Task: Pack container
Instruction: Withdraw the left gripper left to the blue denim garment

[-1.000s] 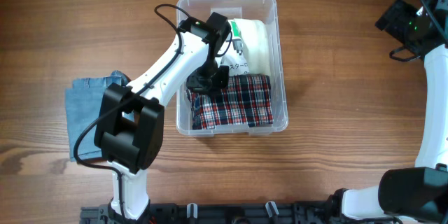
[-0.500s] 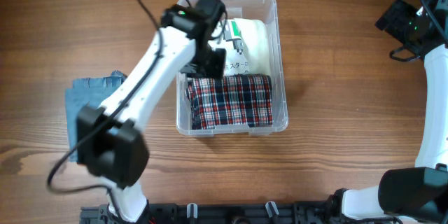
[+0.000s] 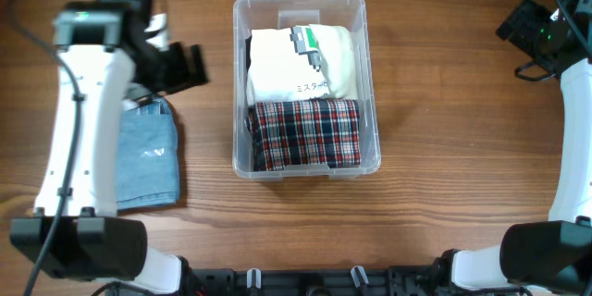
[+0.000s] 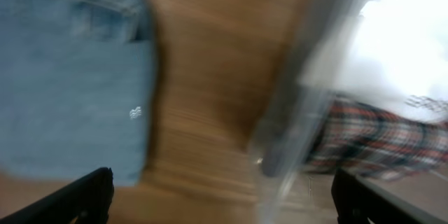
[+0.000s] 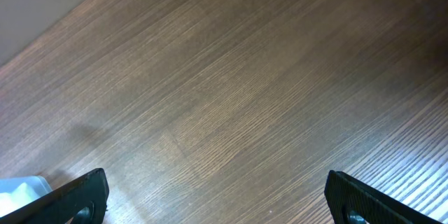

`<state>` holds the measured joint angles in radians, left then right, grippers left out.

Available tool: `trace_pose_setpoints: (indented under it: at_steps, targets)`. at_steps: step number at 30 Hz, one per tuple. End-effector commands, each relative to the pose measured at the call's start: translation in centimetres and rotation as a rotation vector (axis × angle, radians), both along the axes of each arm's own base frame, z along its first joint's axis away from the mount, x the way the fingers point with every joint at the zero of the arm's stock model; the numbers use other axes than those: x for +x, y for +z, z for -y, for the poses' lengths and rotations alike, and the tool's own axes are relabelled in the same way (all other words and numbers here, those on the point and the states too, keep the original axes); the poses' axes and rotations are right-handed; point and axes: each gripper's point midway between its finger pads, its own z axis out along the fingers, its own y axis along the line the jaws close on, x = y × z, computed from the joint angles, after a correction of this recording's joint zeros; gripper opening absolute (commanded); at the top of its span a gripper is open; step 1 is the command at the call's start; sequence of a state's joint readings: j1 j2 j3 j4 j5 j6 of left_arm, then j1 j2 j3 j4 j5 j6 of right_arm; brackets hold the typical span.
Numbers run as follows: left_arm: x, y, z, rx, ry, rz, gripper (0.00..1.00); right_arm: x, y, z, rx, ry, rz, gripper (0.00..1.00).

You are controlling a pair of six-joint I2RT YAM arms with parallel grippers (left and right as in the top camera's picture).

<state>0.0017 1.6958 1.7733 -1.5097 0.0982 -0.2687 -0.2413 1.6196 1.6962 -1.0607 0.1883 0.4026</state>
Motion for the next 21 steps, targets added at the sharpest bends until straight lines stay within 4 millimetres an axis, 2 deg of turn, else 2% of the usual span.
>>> trace_pose_setpoints:
  at_steps: [1,3,4,6,9,12,17,18,20,21]
  targets:
    - [-1.3,0.1,-4.8,0.033,0.147,-0.032,1.00,0.0,-0.5,0.6,-0.018,-0.010,-0.019,1.00]
    - [-1.7,-0.2,-7.0,0.036,0.243,-0.046,0.97,0.0,-0.5,0.6,-0.018,-0.010,-0.019,1.00]
    - [-2.0,-0.5,-7.9,0.036,0.287,-0.055,0.89,0.0,-0.5,0.6,-0.018,-0.010,-0.019,1.00]
    - [-2.9,-1.2,-9.7,0.036,0.346,-0.082,0.83,0.0,-0.5,0.6,-0.018,-0.010,-0.019,1.00]
    - [-3.9,-3.0,-11.8,0.030,0.420,-0.116,0.83,0.0,-0.5,0.6,-0.018,-0.010,-0.019,1.00]
    - [-4.9,-5.3,-13.0,0.020,0.469,-0.151,0.82,0.0,-0.5,0.6,-0.018,-0.010,-0.019,1.00]
    - [-6.7,-8.9,-13.9,0.003,0.532,-0.213,0.79,0.0,-0.5,0.6,-0.018,-0.010,-0.019,1.00]
    - [-7.0,-9.7,-14.1,-0.001,0.574,-0.218,0.75,0.0,-0.5,0.6,-0.018,-0.010,-0.019,1.00]
    - [-7.1,-10.8,-14.2,-0.011,0.615,-0.219,0.58,0.0,-0.5,0.6,-0.018,-0.010,-0.019,1.00]
    - [-7.2,-11.5,-14.2,-0.015,0.630,-0.218,0.36,0.0,-0.5,0.6,-0.018,-0.010,-0.019,1.00]
